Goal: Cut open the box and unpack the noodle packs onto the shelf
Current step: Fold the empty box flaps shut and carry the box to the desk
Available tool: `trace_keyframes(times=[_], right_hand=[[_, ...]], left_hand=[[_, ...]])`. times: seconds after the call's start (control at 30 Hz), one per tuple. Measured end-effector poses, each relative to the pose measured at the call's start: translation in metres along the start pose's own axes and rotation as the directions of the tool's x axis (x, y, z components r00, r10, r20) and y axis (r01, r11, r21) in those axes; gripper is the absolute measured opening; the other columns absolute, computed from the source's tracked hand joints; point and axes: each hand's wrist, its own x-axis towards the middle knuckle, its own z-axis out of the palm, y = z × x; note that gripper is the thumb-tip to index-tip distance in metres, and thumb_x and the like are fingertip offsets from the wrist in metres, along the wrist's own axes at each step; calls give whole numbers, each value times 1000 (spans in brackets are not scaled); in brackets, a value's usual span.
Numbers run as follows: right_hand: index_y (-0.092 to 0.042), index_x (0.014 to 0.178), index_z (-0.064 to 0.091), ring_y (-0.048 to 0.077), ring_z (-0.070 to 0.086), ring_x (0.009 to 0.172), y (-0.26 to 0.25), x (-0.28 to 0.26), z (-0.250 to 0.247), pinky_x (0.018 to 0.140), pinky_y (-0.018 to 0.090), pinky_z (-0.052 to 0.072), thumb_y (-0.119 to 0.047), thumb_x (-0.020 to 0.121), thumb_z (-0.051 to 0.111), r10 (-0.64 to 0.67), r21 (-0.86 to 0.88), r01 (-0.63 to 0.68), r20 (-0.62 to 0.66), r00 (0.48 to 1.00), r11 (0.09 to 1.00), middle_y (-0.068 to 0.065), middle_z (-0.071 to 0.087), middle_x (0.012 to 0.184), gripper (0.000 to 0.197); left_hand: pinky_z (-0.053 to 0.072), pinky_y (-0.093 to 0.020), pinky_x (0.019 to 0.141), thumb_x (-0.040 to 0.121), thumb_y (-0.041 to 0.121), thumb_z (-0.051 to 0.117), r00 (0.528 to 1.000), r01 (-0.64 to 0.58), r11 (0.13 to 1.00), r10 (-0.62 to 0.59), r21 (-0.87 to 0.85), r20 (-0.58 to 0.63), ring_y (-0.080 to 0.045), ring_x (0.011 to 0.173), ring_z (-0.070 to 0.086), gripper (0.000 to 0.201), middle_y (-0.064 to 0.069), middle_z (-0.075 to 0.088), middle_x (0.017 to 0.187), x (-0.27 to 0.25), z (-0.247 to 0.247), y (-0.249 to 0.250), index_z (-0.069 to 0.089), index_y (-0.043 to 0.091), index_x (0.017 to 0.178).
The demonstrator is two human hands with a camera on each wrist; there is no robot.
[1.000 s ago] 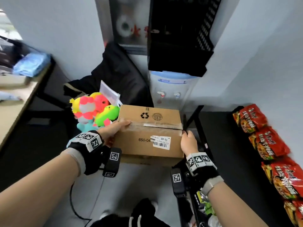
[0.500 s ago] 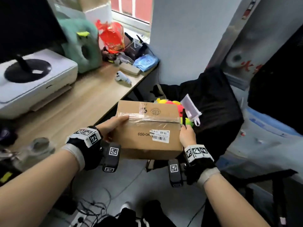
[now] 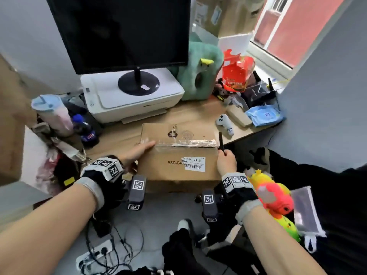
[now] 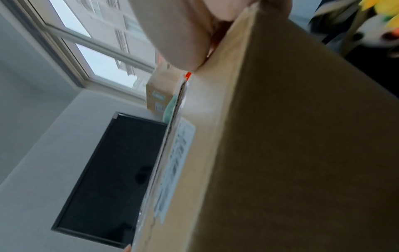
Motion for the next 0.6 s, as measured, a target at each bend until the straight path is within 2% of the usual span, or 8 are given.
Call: trace_keyframes(times=[0.1,0.2,0.3,0.33,0.4,0.43,0.53,0.6], right_hand=[[0,119,55,36,51,117,-25,45,11,93,35,38,-21,99,34,-16,-49,19,62,998,999,20,57,125,35],[1,122,53,35,49,119,-43,93,23,96,35,36,-20,100,34,-56,-95,68,127,990,993,22,55,128,36],[4,122,52,34,49,119,-52,121,33,96,35,36,-19,100,33,-77,-102,98,197,977,990,23,54,128,37],[3,123,52,34,49,120,-55,130,37,97,34,36,-19,100,33,-82,-101,107,221,972,989,23,54,129,37],[2,127,50,33,47,124,-62,146,45,99,34,34,-20,101,33,-89,-98,119,267,960,988,22,53,132,38],[2,128,50,33,46,125,-66,154,50,101,33,34,-19,101,33,-92,-96,124,288,953,988,22,52,134,39],[2,131,47,32,45,128,-75,173,66,103,33,33,-18,101,34,-101,-85,135,320,942,987,20,51,136,39],[0,133,45,33,44,129,-77,183,76,104,35,32,-19,101,34,-81,-90,118,336,938,989,19,50,137,39]], left_hand=[[48,-36,79,84,62,48,999,21,995,-24,-95,-26,-26,98,58,65,-11,57,124,20,2,19,47,19,132],[46,-40,88,87,57,48,995,24,985,-40,-173,-88,-27,98,58,54,-13,60,120,46,7,36,54,15,120],[43,-37,84,90,51,47,989,32,969,-67,-246,-131,-22,84,57,37,-11,59,108,56,11,45,56,17,99],[43,-35,82,91,49,47,986,37,959,-80,-281,-145,-20,82,56,34,-10,59,105,62,12,46,55,17,97],[45,-32,74,93,45,46,981,18,939,-82,-344,-173,-17,81,56,34,-8,60,100,69,14,50,55,14,105],[46,-31,74,94,43,45,978,-2,932,-75,-362,-197,-17,85,57,37,-6,61,100,72,15,53,54,13,113],[43,-36,96,97,36,42,965,-38,922,-65,-384,-253,-24,106,56,42,-9,61,113,87,11,61,50,11,130],[42,-36,100,99,34,41,964,-40,916,-69,-400,-255,-23,108,55,40,-9,59,115,93,7,66,48,14,133]])
